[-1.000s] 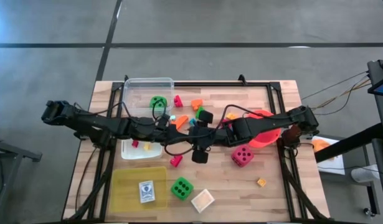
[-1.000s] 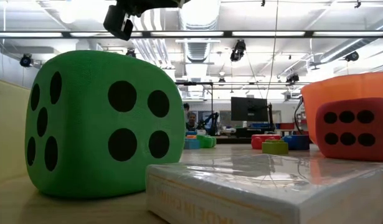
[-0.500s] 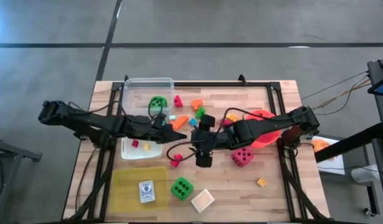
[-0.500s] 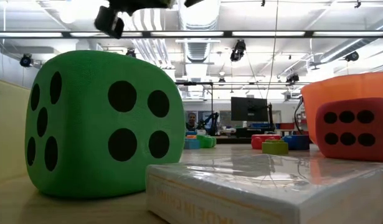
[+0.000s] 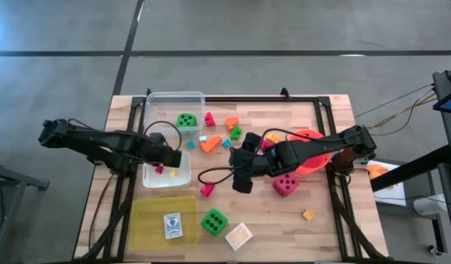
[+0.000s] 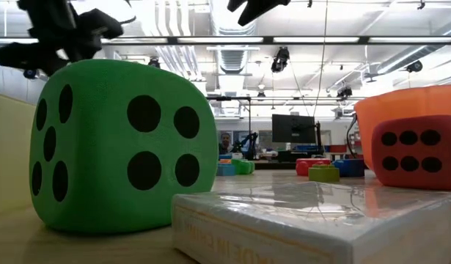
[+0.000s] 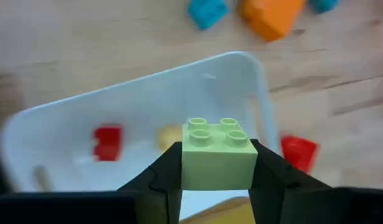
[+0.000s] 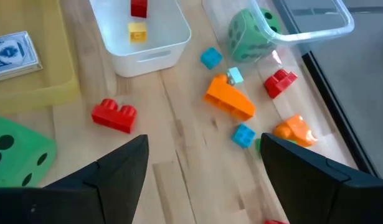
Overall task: Pick & Place Toys
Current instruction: Put the light green game piece into the white bin
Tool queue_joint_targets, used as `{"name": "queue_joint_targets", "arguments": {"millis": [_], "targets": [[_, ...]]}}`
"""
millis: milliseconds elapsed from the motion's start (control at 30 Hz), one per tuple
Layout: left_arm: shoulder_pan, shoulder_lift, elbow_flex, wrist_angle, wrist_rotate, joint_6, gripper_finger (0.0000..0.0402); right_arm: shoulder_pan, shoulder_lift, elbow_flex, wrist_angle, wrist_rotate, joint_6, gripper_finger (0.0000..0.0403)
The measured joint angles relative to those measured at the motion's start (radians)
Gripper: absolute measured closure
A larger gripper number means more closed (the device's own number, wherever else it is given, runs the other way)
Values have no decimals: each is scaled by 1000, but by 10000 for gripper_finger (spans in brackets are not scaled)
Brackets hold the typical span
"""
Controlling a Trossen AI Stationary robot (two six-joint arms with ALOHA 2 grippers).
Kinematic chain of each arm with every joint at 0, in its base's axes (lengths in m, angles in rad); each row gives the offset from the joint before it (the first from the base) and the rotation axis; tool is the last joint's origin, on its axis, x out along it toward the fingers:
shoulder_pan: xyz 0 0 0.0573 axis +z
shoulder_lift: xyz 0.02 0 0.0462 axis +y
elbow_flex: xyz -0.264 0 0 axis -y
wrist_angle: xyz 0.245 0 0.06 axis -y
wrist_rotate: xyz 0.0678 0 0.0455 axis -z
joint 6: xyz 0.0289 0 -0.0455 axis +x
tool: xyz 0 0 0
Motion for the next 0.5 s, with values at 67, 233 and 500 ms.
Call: {"name": "queue_joint_targets", "arguments": {"millis": [67, 233, 500], "targets": [[-1, 1, -8, -4, 3, -2, 279, 0, 1, 0, 0, 0, 0, 99], [0, 24, -58, -2, 43, -14, 279, 1, 1, 0, 1, 0, -8, 99], [0, 97, -138, 82, 129, -20, 279, 1, 2, 0, 1, 0, -10, 99]]}}
